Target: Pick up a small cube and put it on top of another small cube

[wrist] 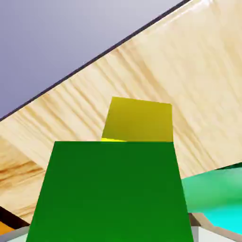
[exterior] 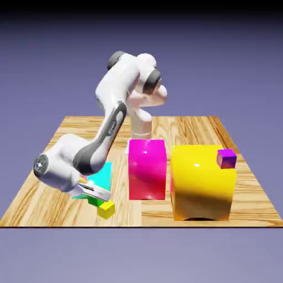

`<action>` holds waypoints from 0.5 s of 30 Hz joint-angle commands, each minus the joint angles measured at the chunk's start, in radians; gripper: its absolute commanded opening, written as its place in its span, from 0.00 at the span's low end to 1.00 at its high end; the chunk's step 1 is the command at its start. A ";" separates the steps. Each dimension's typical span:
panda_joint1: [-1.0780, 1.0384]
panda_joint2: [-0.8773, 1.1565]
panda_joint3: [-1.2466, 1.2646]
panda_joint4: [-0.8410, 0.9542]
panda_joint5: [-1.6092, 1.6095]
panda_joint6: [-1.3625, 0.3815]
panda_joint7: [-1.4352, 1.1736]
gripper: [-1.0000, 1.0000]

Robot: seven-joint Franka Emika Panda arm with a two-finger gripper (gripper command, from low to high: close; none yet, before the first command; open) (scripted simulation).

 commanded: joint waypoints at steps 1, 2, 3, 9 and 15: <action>0.010 -0.024 0.036 -0.007 -0.044 0.005 -0.031 0.00; 0.019 -0.048 0.073 -0.015 -0.086 0.010 -0.062 0.00; 0.029 -0.072 0.109 -0.022 -0.128 0.015 -0.093 0.00; 0.088 -0.217 0.326 -0.065 -0.381 0.043 -0.279 0.00; 0.146 -0.361 0.544 -0.109 -0.633 0.072 -0.464 0.00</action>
